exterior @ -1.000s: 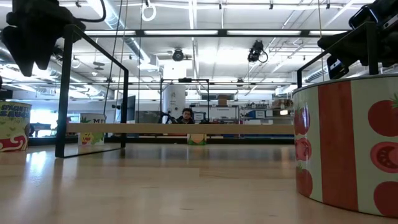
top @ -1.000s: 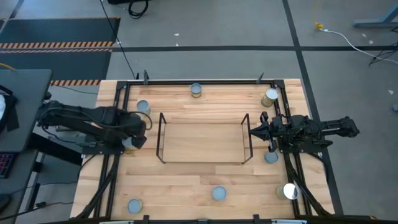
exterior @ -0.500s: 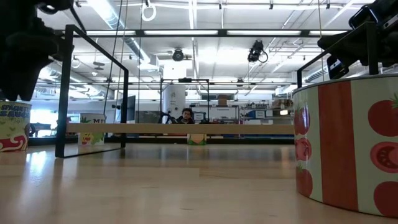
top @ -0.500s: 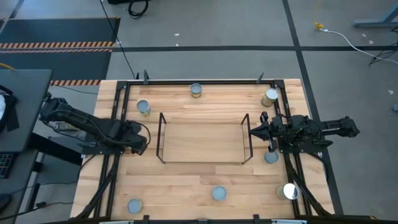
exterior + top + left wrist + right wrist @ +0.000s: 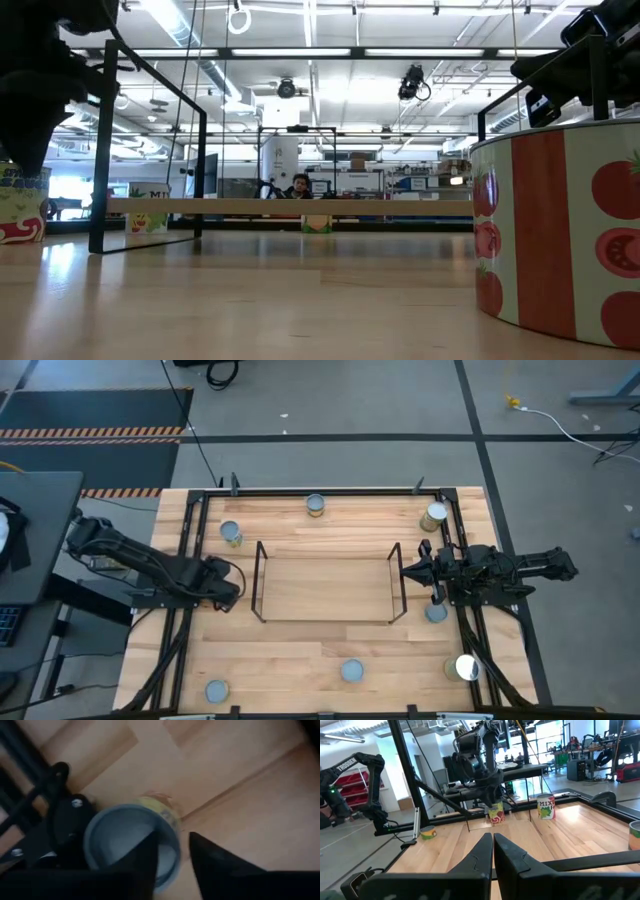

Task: Pick and place cans onto a shelf
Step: Put the left green can on the shelf

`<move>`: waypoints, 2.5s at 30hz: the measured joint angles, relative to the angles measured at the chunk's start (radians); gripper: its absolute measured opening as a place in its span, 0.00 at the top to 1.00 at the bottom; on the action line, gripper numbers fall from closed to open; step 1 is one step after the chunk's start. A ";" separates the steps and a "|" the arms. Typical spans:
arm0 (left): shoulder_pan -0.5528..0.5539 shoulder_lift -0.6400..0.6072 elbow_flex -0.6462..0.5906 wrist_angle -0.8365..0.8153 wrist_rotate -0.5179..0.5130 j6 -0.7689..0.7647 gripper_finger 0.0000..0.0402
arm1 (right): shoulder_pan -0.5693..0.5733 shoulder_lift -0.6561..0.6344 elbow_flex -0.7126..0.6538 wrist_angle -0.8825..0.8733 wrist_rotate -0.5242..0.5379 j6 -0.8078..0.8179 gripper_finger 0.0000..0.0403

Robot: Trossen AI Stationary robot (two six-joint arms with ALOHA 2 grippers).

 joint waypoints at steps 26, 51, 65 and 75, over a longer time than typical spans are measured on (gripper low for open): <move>0.029 0.057 0.731 -0.352 0.040 0.181 0.96 | 0.000 0.000 0.000 0.007 0.000 0.000 0.94; 0.196 0.536 1.327 -0.355 -0.155 0.923 0.97 | 0.000 0.000 0.000 0.007 0.000 0.000 0.94; 0.243 0.734 1.103 -0.147 0.040 1.133 0.96 | 0.000 0.000 0.000 0.006 0.000 0.000 0.94; 0.315 0.728 1.006 -0.108 0.121 1.167 0.95 | 0.000 0.000 0.000 0.007 0.000 0.000 0.94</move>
